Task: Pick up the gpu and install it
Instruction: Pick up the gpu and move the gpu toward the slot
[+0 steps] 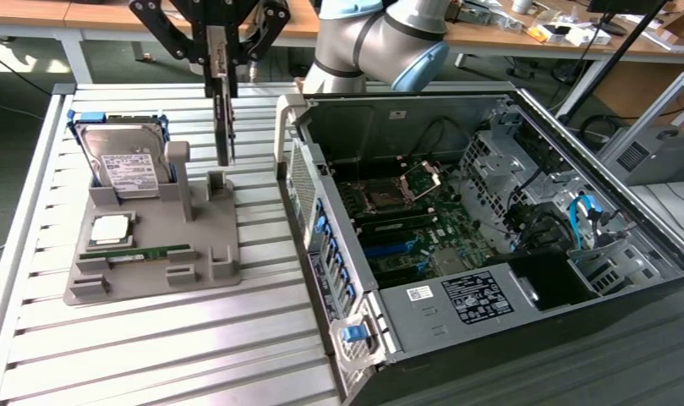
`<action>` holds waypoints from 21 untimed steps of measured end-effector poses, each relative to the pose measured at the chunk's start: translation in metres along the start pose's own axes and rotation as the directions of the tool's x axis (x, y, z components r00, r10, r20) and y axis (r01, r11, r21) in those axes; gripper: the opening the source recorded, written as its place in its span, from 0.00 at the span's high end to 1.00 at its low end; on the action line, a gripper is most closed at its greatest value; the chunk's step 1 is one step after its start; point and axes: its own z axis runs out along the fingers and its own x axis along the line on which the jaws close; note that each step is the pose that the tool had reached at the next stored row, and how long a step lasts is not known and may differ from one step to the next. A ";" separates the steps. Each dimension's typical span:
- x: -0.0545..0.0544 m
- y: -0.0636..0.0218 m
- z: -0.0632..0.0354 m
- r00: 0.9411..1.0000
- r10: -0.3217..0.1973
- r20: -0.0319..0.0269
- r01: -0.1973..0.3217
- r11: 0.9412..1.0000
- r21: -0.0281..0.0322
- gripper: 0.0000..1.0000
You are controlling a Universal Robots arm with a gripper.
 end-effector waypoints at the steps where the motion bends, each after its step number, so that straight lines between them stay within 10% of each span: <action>1: -0.001 0.0000 0.0000 1.000 0.000 0.000 0.000 1.000 0.001 0.73; 21: -0.012 0.0009 0.0005 1.000 0.000 0.001 0.000 1.000 0.012 0.73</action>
